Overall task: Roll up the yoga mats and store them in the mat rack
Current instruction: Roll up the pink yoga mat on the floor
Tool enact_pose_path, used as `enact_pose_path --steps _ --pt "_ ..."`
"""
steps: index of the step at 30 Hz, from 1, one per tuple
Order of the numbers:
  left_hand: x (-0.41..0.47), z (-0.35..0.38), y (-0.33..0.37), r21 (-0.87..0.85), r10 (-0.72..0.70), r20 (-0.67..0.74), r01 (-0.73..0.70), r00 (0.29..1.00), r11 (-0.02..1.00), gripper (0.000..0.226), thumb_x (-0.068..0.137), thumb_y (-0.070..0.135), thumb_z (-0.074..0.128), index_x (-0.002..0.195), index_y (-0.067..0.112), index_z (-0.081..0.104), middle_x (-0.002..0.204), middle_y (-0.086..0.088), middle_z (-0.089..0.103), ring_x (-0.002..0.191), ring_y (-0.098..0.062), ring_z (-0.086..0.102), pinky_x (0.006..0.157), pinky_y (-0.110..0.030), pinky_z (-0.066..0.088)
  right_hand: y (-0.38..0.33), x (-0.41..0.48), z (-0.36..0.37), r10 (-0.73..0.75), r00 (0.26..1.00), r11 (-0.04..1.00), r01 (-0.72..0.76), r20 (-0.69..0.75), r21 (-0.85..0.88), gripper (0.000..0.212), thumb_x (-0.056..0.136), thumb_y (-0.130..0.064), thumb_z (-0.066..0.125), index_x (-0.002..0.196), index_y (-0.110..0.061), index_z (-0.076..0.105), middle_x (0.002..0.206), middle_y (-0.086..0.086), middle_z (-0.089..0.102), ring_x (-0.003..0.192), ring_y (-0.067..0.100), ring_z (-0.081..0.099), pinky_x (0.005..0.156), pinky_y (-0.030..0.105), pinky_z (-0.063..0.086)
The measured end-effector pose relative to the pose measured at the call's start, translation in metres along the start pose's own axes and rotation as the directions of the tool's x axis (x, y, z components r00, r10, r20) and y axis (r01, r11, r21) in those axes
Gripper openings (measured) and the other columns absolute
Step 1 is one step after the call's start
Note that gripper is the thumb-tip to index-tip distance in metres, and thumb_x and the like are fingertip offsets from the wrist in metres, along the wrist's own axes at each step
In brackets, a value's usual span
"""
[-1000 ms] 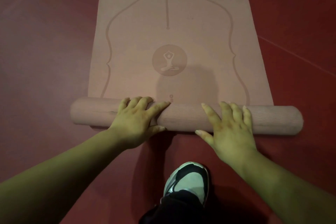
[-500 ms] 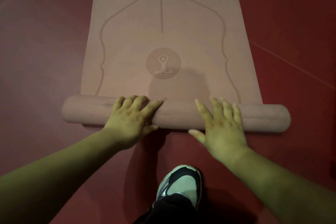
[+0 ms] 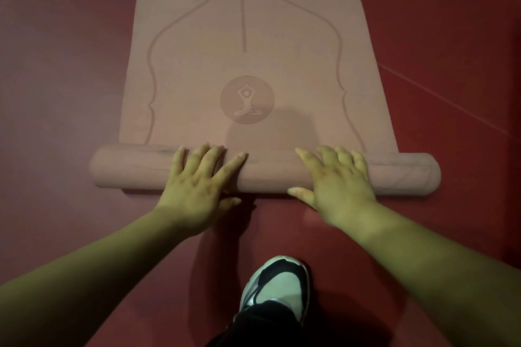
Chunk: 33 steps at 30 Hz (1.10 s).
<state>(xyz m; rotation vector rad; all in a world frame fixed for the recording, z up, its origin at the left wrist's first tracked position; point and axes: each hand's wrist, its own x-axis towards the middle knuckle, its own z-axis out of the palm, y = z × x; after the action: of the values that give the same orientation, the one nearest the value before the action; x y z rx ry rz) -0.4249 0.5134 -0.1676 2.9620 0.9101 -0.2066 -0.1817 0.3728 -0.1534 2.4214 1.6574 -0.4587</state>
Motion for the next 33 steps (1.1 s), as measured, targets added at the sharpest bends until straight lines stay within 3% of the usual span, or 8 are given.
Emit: enact_pose_path --steps 5,10,17,24,33 --pt "0.011 -0.003 -0.005 -0.005 0.006 0.011 -0.006 1.0 1.0 0.077 0.084 0.068 0.044 0.153 0.032 0.039 0.14 -0.015 0.053 0.127 -0.039 0.049 0.105 -0.059 0.037 -0.001 -0.001 0.001 -0.002 1.0 1.0 0.002 -0.006 0.024 0.088 0.09 -0.076 0.036 0.161 -0.035 0.008 0.163 0.009 0.025 0.151 0.034 0.019 0.122 0.053 0.008" --pt "0.021 -0.008 -0.013 -0.008 0.055 -0.007 -0.055 0.998 0.998 0.076 0.084 0.069 0.042 0.15 0.03 0.043 0.133 -0.011 0.057 0.115 -0.036 0.053 0.096 -0.053 0.042 -0.001 -0.012 0.02 -0.018 0.977 0.999 0.023 -0.211 0.022 0.086 0.082 -0.063 0.065 0.155 -0.027 0.037 0.152 0.016 0.046 0.142 0.037 0.039 0.119 0.056 0.024" --pt "0.034 -0.013 -0.022 -0.059 0.086 -0.002 -0.086 0.996 0.995 0.077 0.086 0.074 0.038 0.15 0.032 0.043 0.128 -0.006 0.059 0.109 -0.035 0.058 0.092 -0.051 0.044 0.007 0.007 0.009 -0.023 0.992 1.0 0.025 -0.12 0.017 0.085 0.083 -0.074 0.049 0.156 -0.034 0.032 0.151 0.009 0.046 0.139 0.032 0.041 0.118 0.05 0.023" --pt "0.019 0.001 -0.011 -0.027 -0.008 -0.109 0.005 0.994 1.0 0.074 0.088 0.066 0.05 0.152 0.031 0.043 0.142 -0.015 0.053 0.128 -0.04 0.05 0.108 -0.062 0.032 0.015 0.018 -0.004 -0.076 0.996 0.997 0.076 -0.052 0.003 0.085 0.088 -0.078 0.037 0.159 -0.037 0.015 0.156 0.001 0.035 0.142 0.024 0.032 0.117 0.043 0.018" --pt "0.037 -0.006 -0.021 -0.027 -0.008 -0.011 0.007 1.0 1.0 0.078 0.085 0.077 0.038 0.149 0.033 0.044 0.138 -0.008 0.056 0.121 -0.036 0.052 0.103 -0.057 0.037 0.015 0.025 -0.008 -0.074 0.996 0.997 0.075 -0.045 0.023 0.087 0.084 -0.081 0.035 0.157 -0.041 0.012 0.16 0.005 0.029 0.146 0.028 0.027 0.119 0.048 0.016"
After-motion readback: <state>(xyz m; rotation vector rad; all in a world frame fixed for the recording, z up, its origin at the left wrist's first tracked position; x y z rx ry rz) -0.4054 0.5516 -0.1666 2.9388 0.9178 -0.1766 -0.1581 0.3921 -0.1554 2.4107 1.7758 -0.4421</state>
